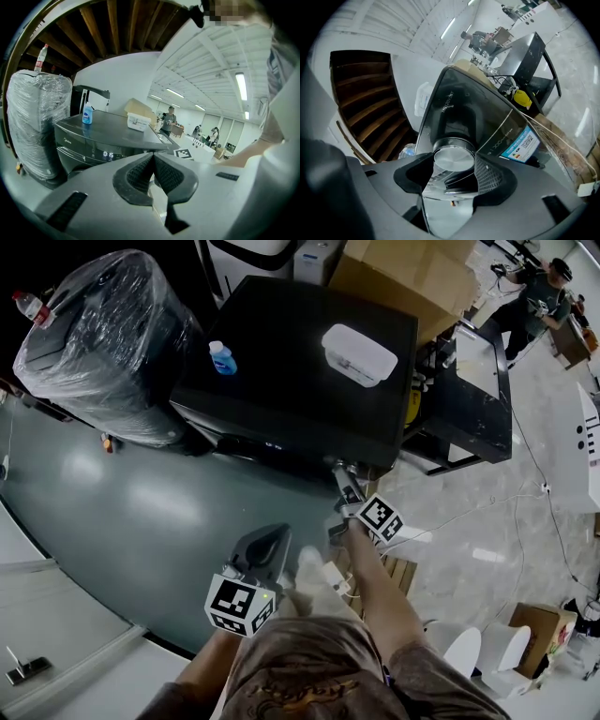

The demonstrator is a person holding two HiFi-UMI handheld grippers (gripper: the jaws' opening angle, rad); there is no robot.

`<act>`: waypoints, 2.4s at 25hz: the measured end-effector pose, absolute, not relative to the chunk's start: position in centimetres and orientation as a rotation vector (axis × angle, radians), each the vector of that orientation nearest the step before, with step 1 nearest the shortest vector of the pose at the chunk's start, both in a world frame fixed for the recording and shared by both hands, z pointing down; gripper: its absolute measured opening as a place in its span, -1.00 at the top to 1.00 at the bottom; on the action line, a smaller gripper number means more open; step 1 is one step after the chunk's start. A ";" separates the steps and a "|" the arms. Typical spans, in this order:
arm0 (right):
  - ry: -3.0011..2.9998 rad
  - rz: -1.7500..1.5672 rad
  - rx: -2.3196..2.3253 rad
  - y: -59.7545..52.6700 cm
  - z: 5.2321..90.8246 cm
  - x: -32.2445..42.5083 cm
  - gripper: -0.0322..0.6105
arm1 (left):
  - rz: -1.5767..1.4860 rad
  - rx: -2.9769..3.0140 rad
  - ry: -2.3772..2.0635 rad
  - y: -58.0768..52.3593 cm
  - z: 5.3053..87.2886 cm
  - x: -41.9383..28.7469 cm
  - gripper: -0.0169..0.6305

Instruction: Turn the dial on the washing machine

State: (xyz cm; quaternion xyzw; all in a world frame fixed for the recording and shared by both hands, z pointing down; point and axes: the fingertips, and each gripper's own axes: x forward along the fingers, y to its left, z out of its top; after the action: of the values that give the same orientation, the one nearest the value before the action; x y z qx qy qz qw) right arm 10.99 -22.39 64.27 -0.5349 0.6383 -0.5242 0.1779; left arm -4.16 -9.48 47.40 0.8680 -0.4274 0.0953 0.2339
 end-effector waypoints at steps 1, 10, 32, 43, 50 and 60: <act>1.794 -1.478 -1.503 -22.4 64.2 11.0 0.07 | 0.262 2.384 -1.173 -9.5 47.4 -4.2 0.95; 1.656 -1.492 -1.337 -22.4 64.5 11.0 0.07 | 0.277 2.381 -1.167 -9.5 47.9 -4.1 0.95; 1.296 -1.507 -1.047 -22.0 65.6 11.4 0.07 | 0.309 2.363 -1.174 -8.9 48.6 -4.3 0.96; 1.999 -1.354 -1.613 -20.9 63.4 11.4 0.06 | 0.287 2.376 -1.166 -8.6 48.2 -4.3 0.96; 2.340 -1.182 -2.017 -20.8 63.8 10.8 0.05 | 0.269 2.388 -1.169 -8.7 47.5 -4.2 0.95; 2.370 -1.130 -2.216 -22.1 64.3 10.1 0.05 | 0.271 2.374 -1.196 -8.6 47.5 -4.9 0.95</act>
State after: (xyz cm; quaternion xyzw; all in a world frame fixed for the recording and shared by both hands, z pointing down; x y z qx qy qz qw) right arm 10.07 -22.07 64.34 -0.6381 0.6823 -0.3253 -0.1463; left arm -4.90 -8.58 47.51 0.8641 -0.4354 0.0987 0.2326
